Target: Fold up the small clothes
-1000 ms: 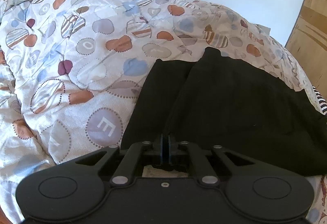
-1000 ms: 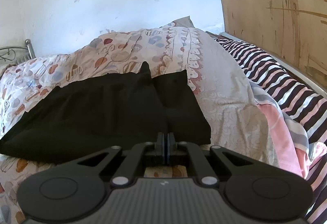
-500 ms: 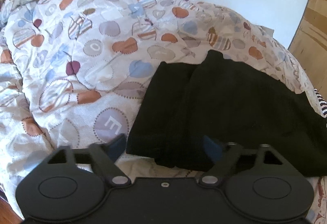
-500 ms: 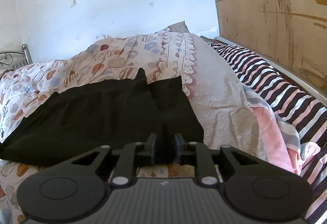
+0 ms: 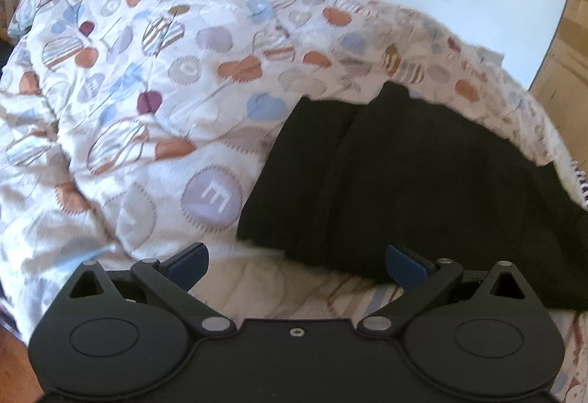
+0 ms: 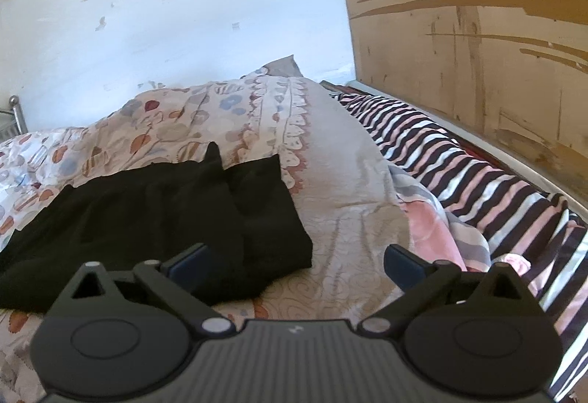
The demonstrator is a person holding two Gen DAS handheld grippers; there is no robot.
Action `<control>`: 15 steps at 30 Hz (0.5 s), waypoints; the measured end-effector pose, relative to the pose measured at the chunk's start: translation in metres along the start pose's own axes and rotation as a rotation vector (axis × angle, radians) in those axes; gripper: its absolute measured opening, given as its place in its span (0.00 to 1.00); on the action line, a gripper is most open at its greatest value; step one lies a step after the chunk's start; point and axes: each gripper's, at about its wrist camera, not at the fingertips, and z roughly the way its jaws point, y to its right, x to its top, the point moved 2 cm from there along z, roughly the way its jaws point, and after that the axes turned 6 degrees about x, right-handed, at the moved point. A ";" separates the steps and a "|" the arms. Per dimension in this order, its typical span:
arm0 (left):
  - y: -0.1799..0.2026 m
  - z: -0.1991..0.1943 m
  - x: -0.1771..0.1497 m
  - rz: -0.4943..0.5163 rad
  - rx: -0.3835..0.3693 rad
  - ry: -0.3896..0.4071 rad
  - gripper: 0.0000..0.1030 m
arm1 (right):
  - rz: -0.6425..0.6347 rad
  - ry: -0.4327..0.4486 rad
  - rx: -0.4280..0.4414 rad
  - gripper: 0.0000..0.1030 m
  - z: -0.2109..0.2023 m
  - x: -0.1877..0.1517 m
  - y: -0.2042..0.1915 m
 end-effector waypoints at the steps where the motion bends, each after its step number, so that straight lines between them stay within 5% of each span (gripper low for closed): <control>1: 0.000 0.000 -0.002 0.002 0.005 -0.008 0.99 | 0.004 0.000 -0.006 1.00 0.000 -0.001 -0.001; 15: -0.001 0.003 -0.020 0.024 0.058 -0.119 0.99 | -0.107 -0.011 0.041 1.00 -0.005 -0.003 -0.056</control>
